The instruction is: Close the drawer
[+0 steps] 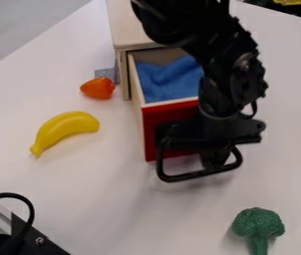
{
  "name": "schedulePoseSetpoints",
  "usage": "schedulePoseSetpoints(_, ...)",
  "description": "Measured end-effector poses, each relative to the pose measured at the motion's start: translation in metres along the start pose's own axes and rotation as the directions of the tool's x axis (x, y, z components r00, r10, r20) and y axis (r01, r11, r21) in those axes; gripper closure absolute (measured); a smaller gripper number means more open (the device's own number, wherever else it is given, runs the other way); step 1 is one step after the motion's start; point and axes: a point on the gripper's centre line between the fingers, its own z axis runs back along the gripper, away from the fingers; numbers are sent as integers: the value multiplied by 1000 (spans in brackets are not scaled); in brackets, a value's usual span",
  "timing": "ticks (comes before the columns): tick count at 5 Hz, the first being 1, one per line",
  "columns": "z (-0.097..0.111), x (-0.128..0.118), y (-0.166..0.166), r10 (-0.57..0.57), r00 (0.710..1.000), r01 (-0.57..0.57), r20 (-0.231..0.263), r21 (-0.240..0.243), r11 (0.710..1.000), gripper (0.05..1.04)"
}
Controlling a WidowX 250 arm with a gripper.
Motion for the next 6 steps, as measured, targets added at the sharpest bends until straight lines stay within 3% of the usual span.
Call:
schedulePoseSetpoints(3, 1, -8, 3, 11, 1000, -11, -10, -29, 1000, 1029)
schedulePoseSetpoints(6, 5, 12, 10, 52, 999, -53, -3, -34, 998, 1029)
